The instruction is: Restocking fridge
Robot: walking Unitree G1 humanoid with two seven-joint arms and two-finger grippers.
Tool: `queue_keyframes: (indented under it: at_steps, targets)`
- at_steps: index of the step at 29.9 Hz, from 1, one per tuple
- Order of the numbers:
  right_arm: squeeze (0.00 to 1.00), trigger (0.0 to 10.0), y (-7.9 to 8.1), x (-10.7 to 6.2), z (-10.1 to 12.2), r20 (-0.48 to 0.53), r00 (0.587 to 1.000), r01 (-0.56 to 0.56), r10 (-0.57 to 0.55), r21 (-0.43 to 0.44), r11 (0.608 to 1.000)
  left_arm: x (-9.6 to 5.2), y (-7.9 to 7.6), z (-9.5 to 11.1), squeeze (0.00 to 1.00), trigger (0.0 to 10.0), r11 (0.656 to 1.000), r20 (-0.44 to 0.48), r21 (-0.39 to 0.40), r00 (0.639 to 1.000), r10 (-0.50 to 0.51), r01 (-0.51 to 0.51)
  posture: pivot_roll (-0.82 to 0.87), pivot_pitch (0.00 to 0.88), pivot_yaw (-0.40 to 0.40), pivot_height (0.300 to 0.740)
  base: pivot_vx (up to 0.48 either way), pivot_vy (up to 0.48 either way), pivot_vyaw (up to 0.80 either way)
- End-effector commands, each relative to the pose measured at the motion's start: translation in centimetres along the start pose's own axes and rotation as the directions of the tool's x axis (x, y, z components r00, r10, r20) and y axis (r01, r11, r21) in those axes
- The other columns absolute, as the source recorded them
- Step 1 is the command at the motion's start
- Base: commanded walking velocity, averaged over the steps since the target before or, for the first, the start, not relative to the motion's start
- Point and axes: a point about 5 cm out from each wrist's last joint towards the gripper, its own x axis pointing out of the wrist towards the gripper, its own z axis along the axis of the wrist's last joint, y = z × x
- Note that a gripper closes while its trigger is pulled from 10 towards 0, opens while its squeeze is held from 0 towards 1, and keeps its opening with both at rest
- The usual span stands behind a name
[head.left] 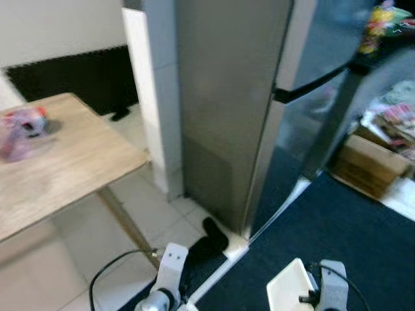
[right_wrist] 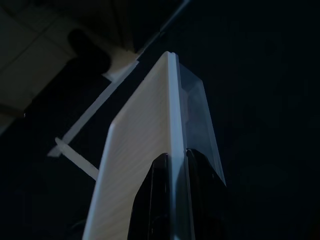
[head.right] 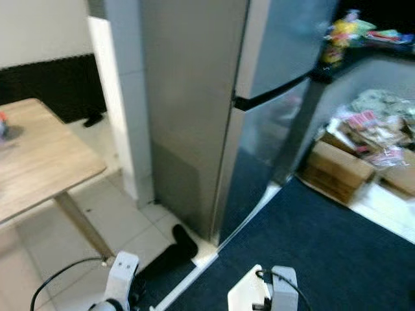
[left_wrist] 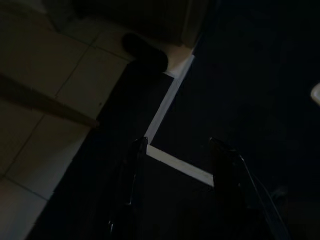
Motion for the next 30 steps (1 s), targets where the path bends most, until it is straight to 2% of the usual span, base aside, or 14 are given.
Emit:
queue_keyframes:
  at_steps: [1,8,18,19,20,24,30]
  targets:
    - [0.00,10.0,-0.3,0.0,0.3,0.027,1.000,0.016,-0.017,0.023,1.000,0.0,0.1,-0.2,0.00,10.0,1.000,-0.018,0.016,1.000,0.007,-0.006,-0.05,0.004,0.023,0.740,0.000,0.000,-0.79]
    - [0.00,10.0,-1.0,-0.2,0.1,0.031,0.999,0.036,-0.037,0.049,0.998,0.1,-0.4,0.1,0.00,10.0,0.999,0.003,0.017,0.999,-0.033,0.033,-0.06,0.007,0.027,0.740,0.000,0.000,-0.79]
    - [0.00,10.0,-0.7,-0.1,0.5,0.057,0.998,0.014,-0.016,0.021,1.000,0.1,-0.8,0.4,0.00,10.0,0.998,0.039,0.037,0.998,-0.045,0.044,-0.06,0.015,0.027,0.740,0.000,0.000,0.00]
    - [0.00,10.0,-0.5,-0.1,0.7,0.065,0.998,0.003,-0.001,-0.029,1.000,0.1,-0.8,0.3,0.00,10.0,0.999,0.040,0.022,0.998,-0.039,0.038,-0.06,0.018,0.020,0.740,0.000,-0.262,0.00]
    - [0.00,10.0,-0.5,-0.1,0.7,0.065,0.998,0.003,-0.001,-0.029,1.000,0.1,-0.8,0.3,0.00,10.0,0.999,0.040,0.022,0.998,-0.039,0.038,-0.06,0.018,0.020,0.740,0.000,-0.262,0.00]
    - [0.00,10.0,0.3,0.0,1.2,0.064,0.996,-0.056,0.066,-0.155,0.986,-0.1,-0.5,0.3,0.00,10.0,1.000,0.051,-0.012,0.999,-0.005,0.006,-0.03,0.016,-0.028,0.740,0.000,-0.263,0.00]
    - [0.00,10.0,1.4,0.3,2.1,0.060,0.992,-0.097,0.111,-0.194,0.976,-0.5,0.6,-0.1,0.00,10.0,0.998,0.056,-0.045,0.997,0.046,-0.044,0.01,0.015,-0.070,0.740,0.000,-0.043,0.00]
